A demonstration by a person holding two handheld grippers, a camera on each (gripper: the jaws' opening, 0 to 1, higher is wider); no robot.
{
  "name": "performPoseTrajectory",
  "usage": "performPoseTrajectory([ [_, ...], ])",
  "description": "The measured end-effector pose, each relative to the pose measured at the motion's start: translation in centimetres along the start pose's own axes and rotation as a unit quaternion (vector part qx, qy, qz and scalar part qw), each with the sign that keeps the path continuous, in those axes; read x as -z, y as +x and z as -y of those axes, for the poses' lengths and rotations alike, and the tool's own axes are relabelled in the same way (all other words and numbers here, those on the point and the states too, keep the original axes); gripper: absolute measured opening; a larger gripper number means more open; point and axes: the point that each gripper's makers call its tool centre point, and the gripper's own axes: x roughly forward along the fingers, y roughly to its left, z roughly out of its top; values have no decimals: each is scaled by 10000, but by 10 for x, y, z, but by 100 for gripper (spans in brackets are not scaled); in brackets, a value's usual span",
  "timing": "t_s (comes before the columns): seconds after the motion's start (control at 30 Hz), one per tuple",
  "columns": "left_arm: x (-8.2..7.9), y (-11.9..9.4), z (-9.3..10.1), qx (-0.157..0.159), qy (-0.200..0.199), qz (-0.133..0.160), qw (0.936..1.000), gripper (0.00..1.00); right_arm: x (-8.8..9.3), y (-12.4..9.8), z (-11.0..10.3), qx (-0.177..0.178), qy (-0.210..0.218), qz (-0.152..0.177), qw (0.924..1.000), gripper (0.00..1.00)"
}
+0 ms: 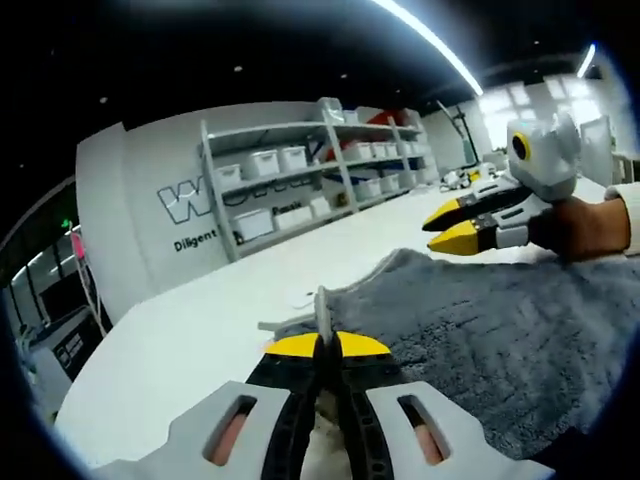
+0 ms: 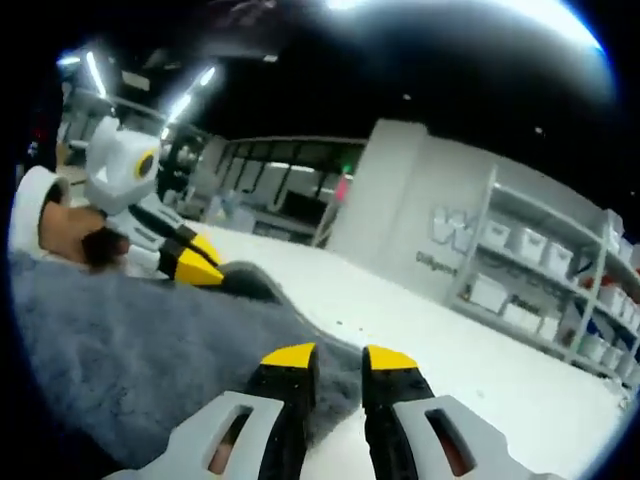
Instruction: Open the folded towel by lifting each exposed corner and separating the folded layers until the towel lies flat within the target outline without major curled edges
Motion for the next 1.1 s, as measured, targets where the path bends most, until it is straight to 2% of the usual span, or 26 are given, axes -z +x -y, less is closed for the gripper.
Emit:
performPoseTrajectory([
  [0.13, -4, 0, 6, 89, 32, 50, 9999, 4, -3, 4, -2, -107, 159, 42, 9998, 6],
  [0.33, -8, 1, 18, 193, 477, 86, 9986, 3, -10, 3, -14, -320, 336, 220, 9987, 5],
  [0.43, -10, 0, 25, 296, 566, 103, 9979, 3, -11, 4, -19, -385, 393, 245, 9982, 3],
  [0.5, -12, -1, 28, 348, 585, 136, 9976, 3, -11, 5, -27, -572, 569, 244, 9964, 2],
  [0.6, -17, -2, 37, 487, 665, 222, 9964, 3, -13, 7, -38, -838, 1091, 243, 9902, 0],
  [0.63, -18, -2, 39, 515, 693, 240, 9960, 3, -15, 7, -42, -916, 1474, 244, 9845, 0],
  [0.7, -18, -1, 44, 573, 758, 231, 9952, 2, -21, 8, -46, -1037, 1949, 340, 9747, 2],
  [0.8, -18, -1, 46, 604, 850, 234, 9943, 2, -20, 9, -50, -1060, 2189, 215, 9697, 5],
  [1.1, -22, -3, 53, 698, 850, 295, 9935, 2, -22, 7, -56, -1141, 2573, 233, 9593, 7],
])
